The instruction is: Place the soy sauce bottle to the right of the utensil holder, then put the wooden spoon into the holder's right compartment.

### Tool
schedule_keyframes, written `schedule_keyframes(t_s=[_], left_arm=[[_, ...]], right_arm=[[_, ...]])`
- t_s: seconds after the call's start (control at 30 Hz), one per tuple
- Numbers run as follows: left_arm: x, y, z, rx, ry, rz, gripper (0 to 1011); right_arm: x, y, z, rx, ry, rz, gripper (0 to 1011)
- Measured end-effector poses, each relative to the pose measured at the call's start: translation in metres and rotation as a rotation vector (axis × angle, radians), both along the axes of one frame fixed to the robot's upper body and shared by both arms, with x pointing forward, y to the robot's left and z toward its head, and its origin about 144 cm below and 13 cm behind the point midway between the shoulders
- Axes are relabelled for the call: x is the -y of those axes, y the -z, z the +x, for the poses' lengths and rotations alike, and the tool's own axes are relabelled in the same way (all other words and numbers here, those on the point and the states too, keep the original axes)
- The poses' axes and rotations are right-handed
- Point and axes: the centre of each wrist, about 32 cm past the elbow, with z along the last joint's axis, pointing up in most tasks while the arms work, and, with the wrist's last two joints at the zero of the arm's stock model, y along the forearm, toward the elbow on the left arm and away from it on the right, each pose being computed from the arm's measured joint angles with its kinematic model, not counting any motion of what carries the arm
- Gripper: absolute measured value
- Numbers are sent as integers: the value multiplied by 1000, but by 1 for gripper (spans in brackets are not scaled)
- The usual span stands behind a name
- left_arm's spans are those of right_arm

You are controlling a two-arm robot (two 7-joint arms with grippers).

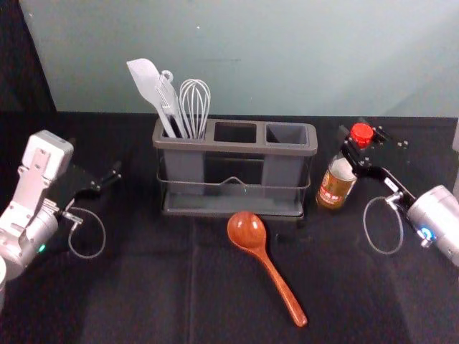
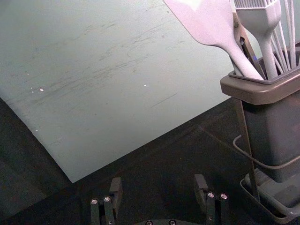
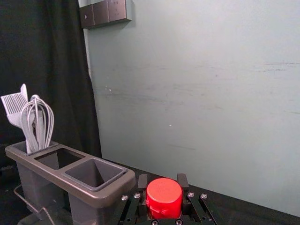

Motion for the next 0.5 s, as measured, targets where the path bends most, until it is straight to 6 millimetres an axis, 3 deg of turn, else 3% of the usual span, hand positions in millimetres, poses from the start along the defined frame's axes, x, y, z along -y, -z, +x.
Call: schedule_keyframes(t_s=[0.5], left_arm=[[0,0,0,0,0,0,1005]], right_arm=[[-9,7,11,-19,-15,-5,381]])
